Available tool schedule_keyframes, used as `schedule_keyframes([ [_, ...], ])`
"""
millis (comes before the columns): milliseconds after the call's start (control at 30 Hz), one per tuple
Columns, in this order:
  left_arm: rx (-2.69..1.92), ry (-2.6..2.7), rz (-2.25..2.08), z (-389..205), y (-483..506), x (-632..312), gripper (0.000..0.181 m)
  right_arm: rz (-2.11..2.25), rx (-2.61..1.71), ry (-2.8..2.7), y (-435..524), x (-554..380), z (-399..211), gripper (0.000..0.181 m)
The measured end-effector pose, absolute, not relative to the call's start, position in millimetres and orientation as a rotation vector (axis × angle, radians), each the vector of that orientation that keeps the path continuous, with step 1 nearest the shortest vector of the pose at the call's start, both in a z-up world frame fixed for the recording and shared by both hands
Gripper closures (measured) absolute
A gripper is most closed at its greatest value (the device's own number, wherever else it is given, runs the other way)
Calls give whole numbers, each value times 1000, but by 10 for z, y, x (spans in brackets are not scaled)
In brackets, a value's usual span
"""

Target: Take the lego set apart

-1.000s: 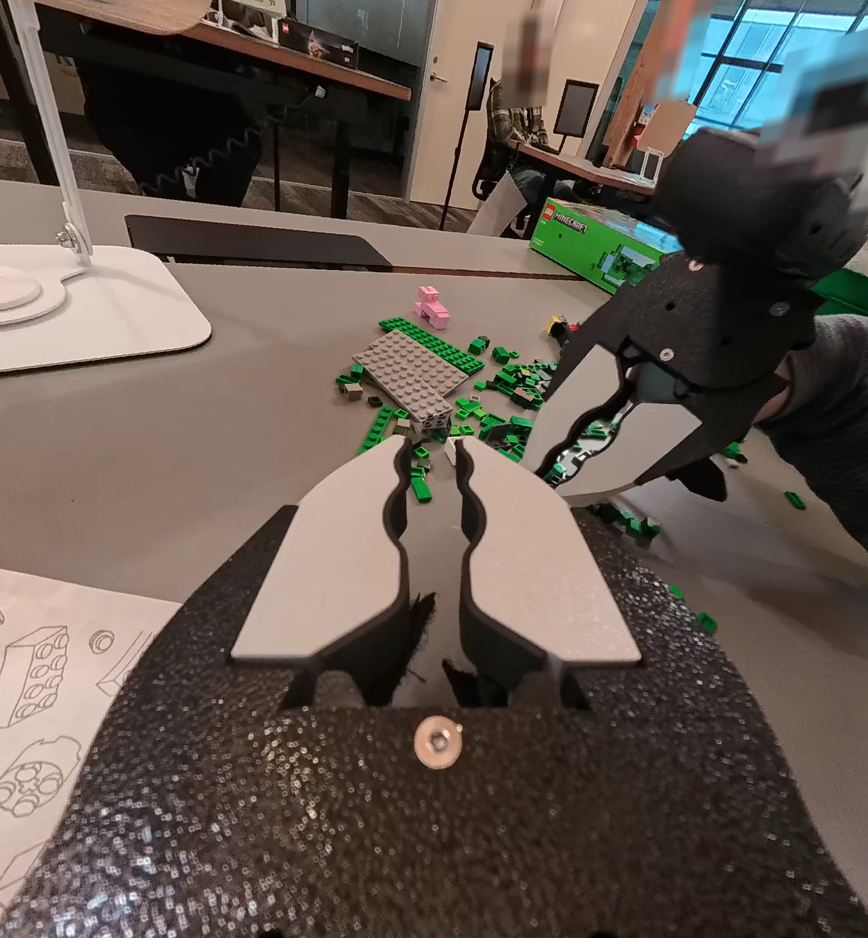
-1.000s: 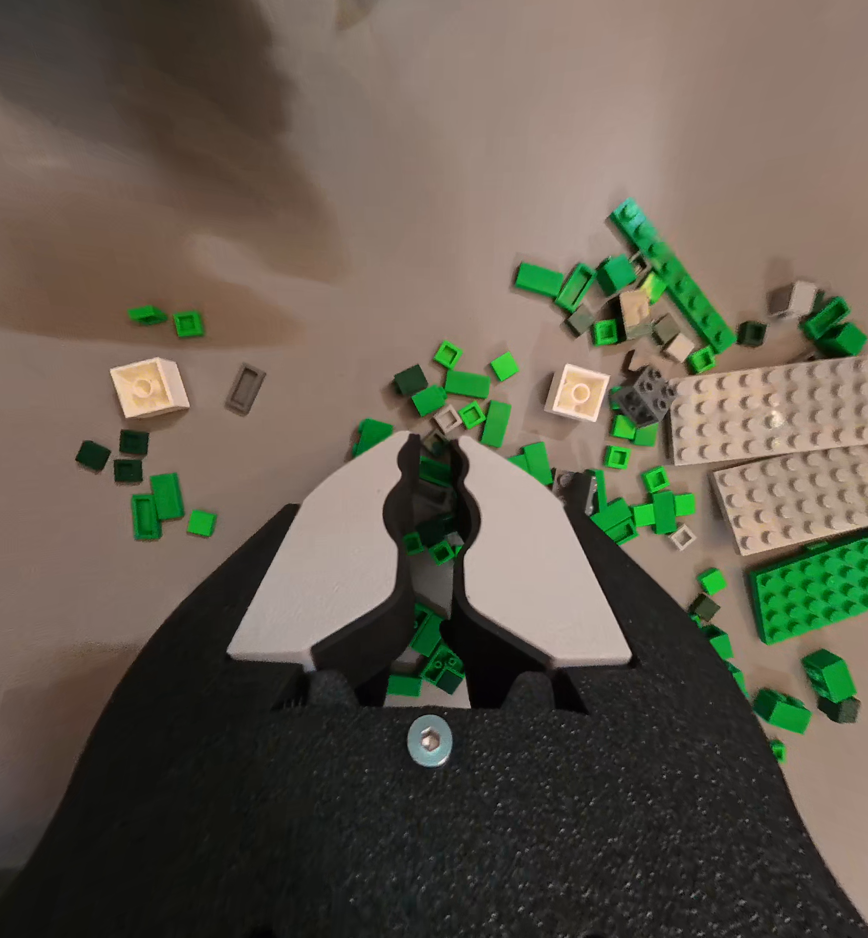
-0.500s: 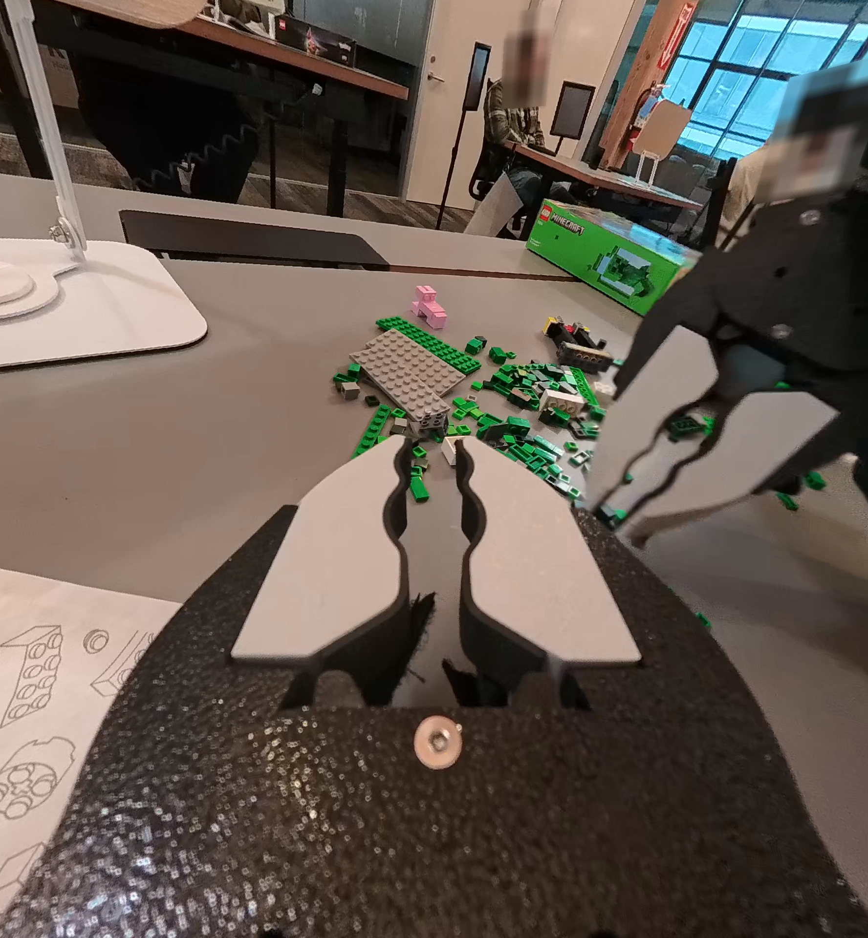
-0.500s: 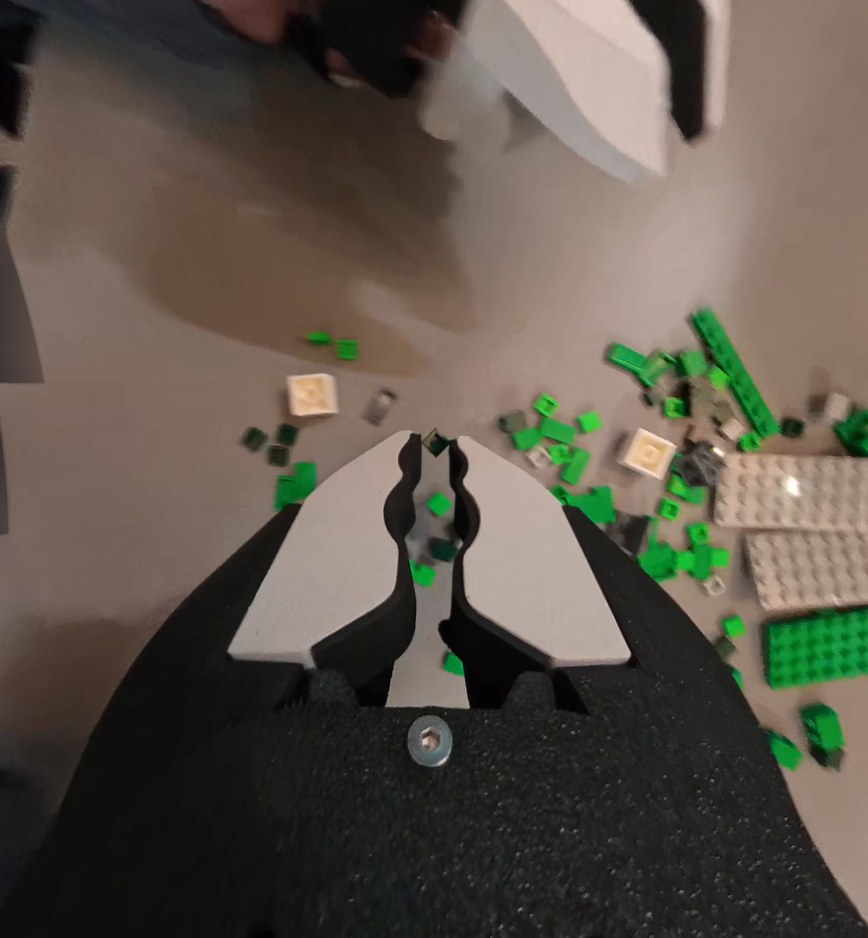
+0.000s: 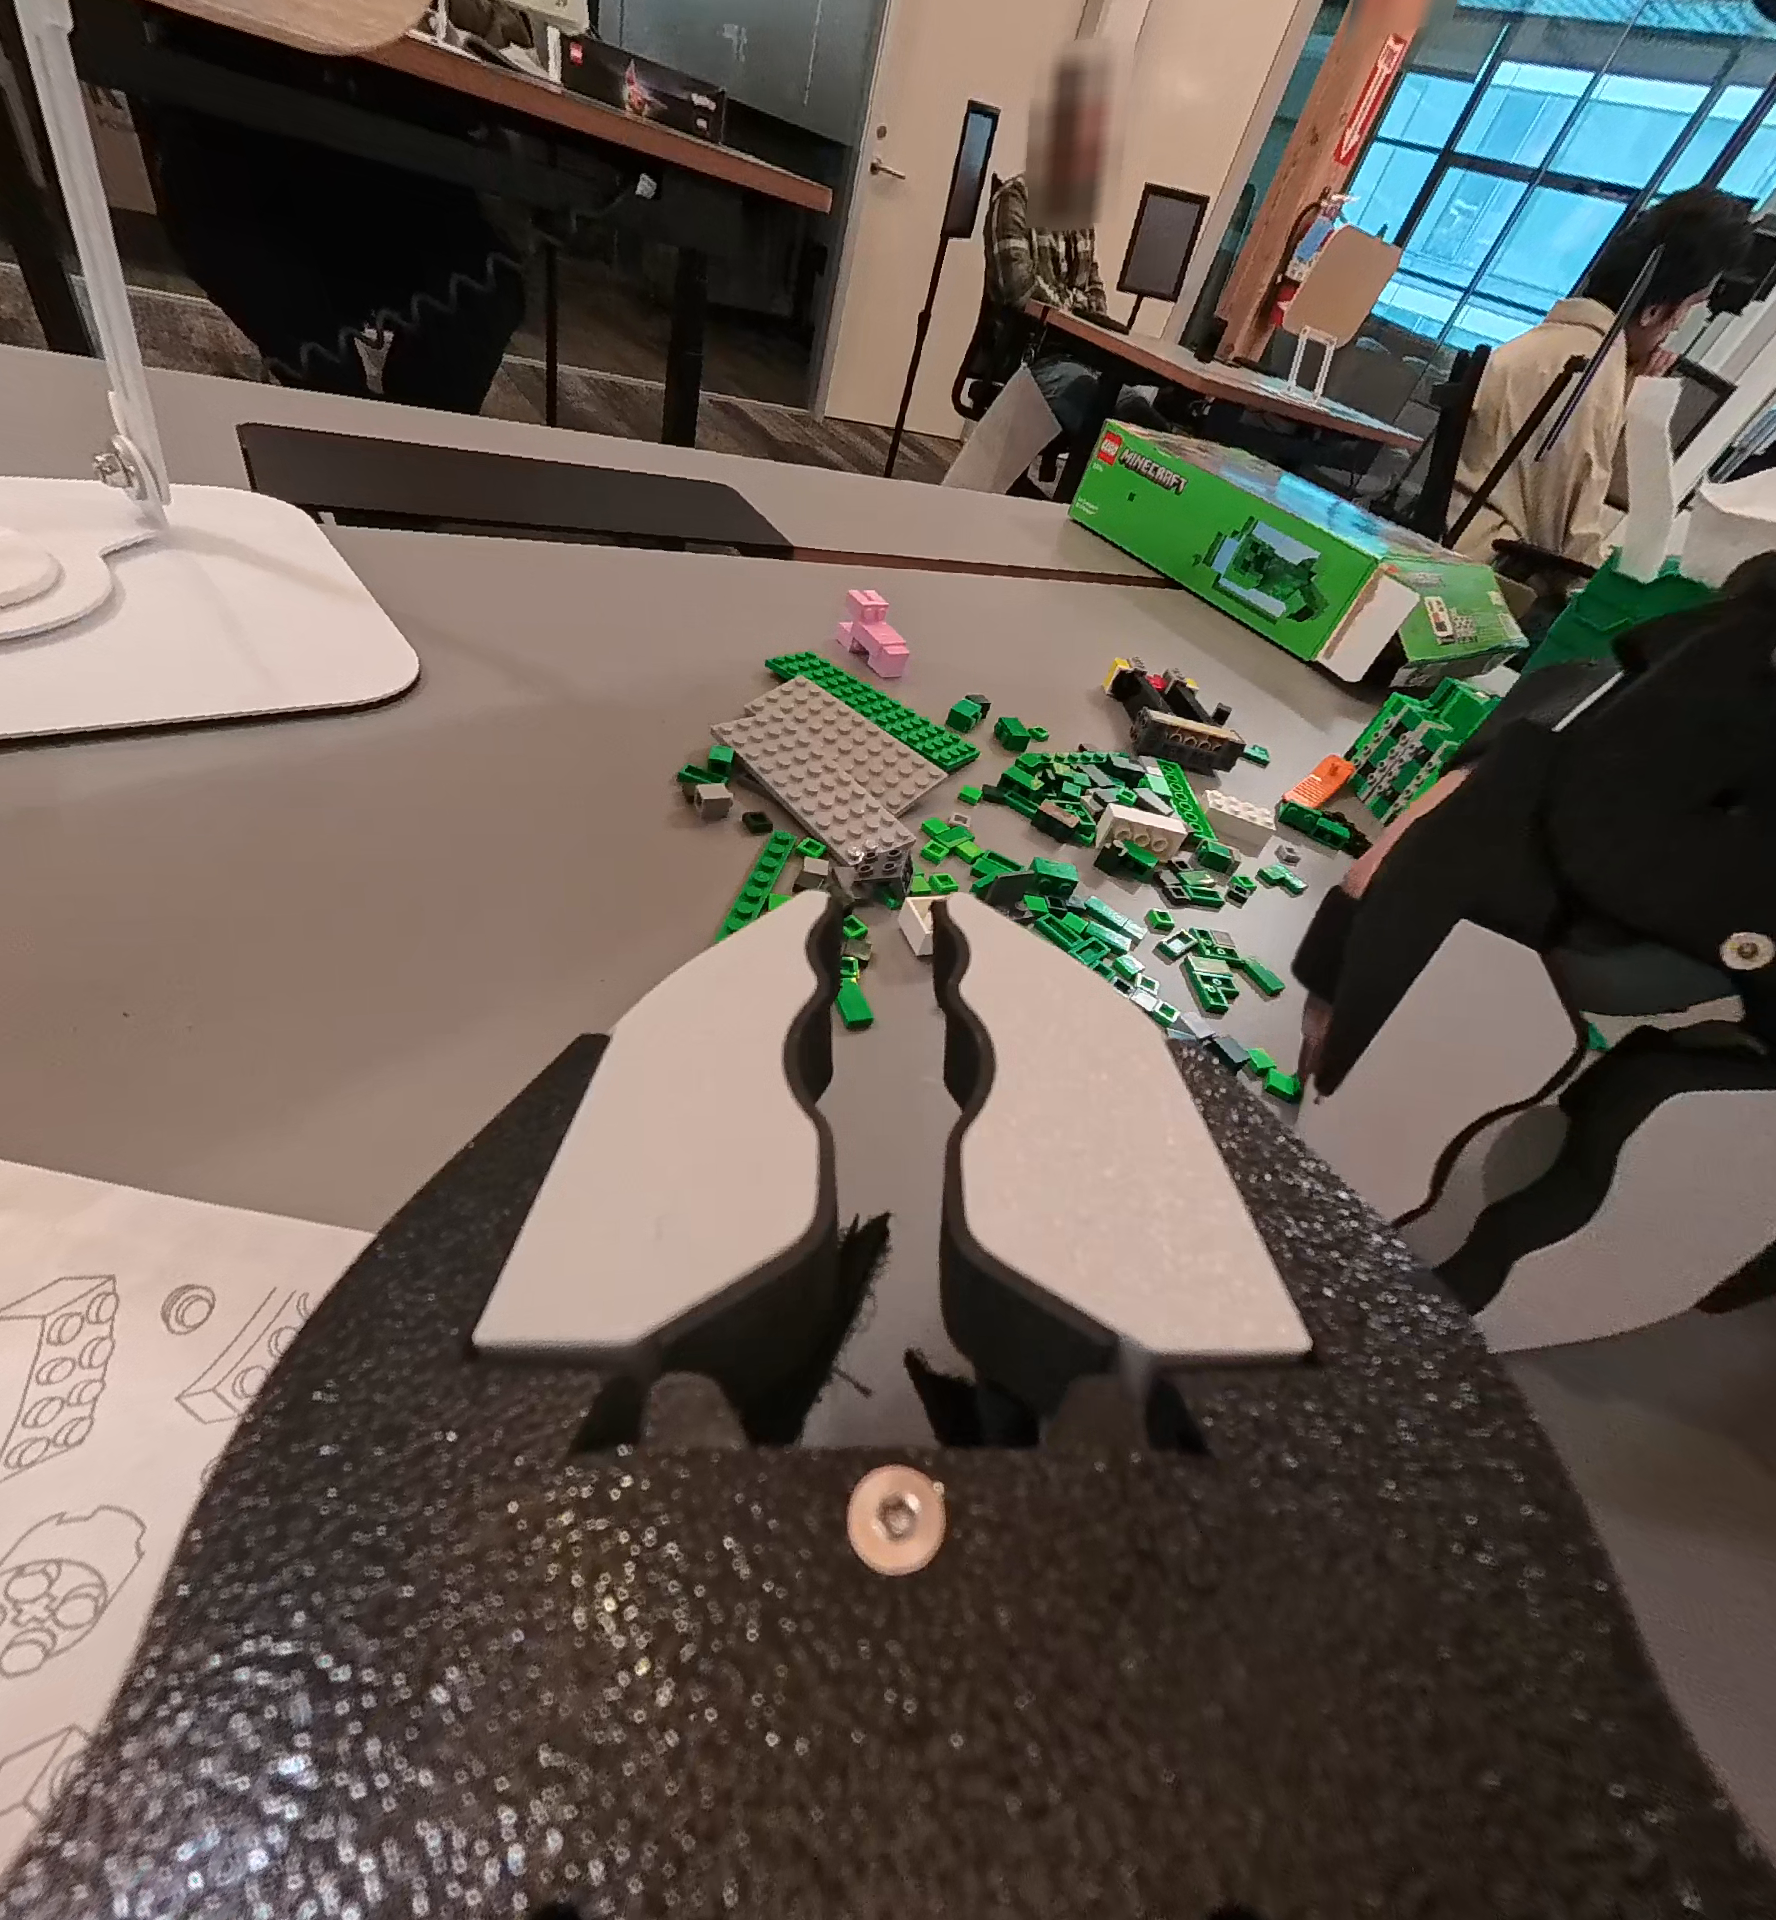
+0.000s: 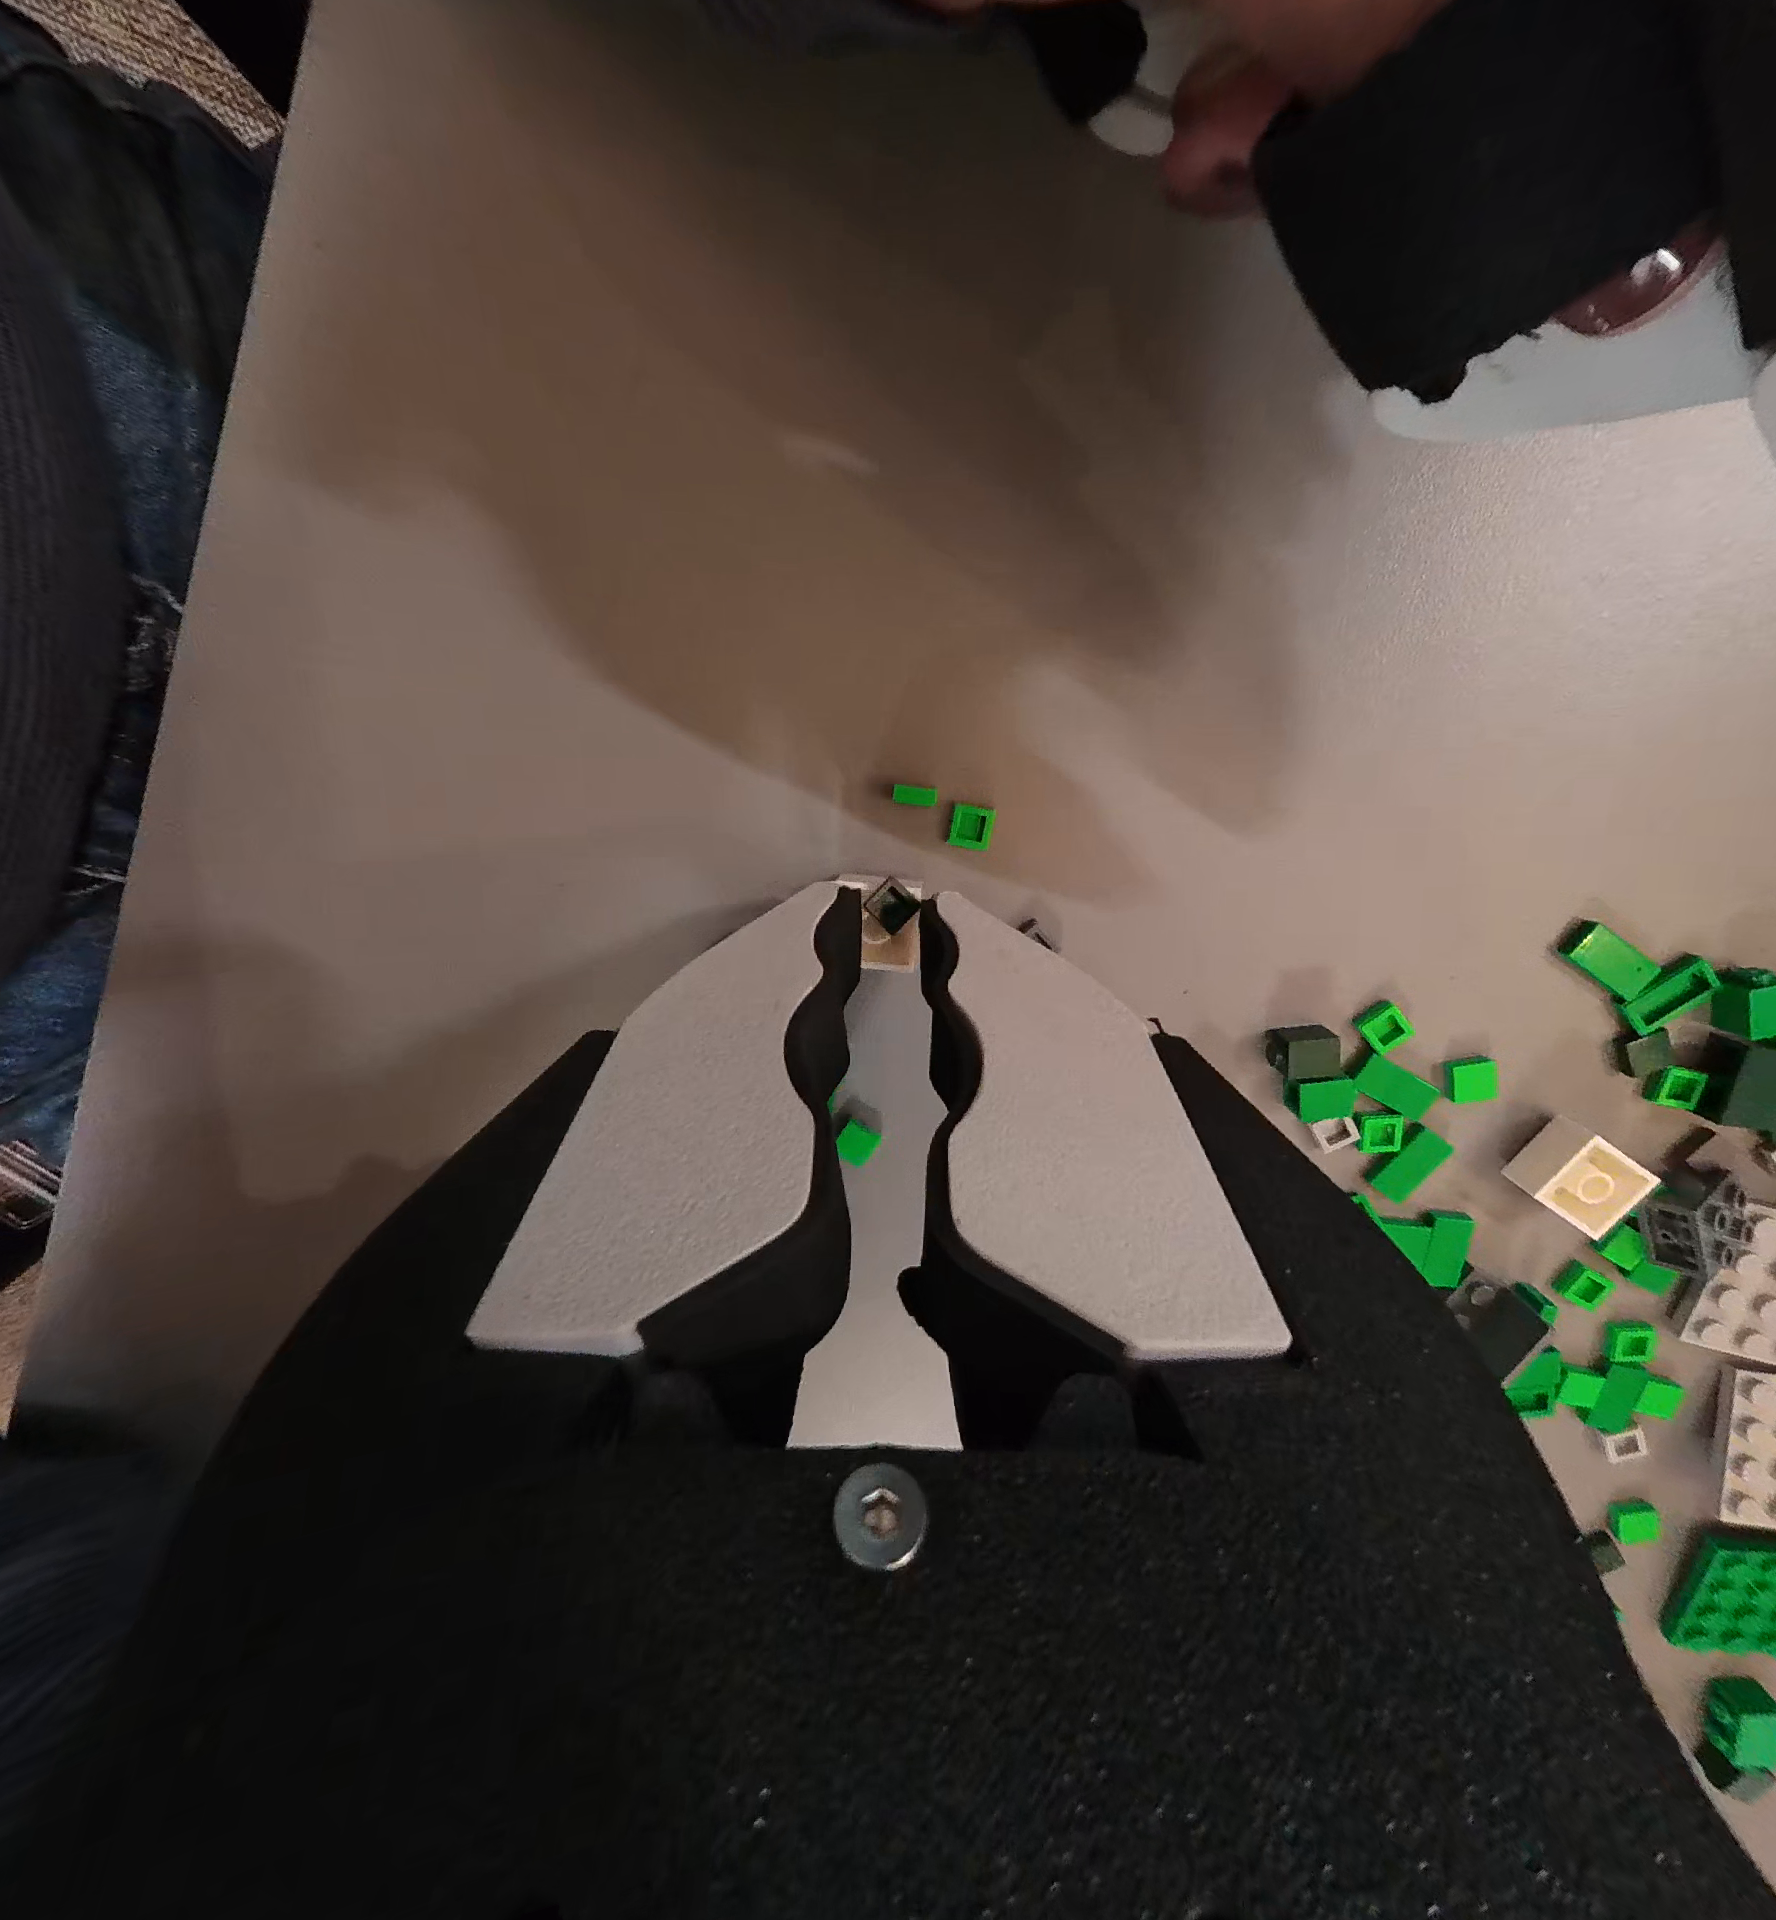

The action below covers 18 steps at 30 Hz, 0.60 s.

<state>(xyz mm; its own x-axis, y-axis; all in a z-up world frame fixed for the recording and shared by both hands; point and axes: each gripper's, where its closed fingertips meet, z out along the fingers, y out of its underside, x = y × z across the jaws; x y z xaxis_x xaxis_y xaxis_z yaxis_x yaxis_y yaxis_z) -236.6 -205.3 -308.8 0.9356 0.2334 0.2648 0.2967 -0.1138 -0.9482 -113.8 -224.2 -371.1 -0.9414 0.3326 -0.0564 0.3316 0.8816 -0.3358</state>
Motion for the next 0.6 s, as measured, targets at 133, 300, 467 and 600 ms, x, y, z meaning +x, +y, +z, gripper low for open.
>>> schedule_keyframes([
  [133,-1701,-405,-58,-3090,-2052,-2364,165,537,-529,-3040,-2254,-1147,-3728,165],
  [300,-1700,-407,-60,-3089,-2053,-2365,165,574,-545,-3011,-2215,-1152,-3636,159],
  [467,-1700,-407,-60,-3089,-2051,-2364,165,619,-730,-2805,-1781,-1263,-3303,158],
  [600,-1703,-407,-56,-3093,-2050,-2364,165,581,-903,-2659,-1315,-1310,-3187,158],
])
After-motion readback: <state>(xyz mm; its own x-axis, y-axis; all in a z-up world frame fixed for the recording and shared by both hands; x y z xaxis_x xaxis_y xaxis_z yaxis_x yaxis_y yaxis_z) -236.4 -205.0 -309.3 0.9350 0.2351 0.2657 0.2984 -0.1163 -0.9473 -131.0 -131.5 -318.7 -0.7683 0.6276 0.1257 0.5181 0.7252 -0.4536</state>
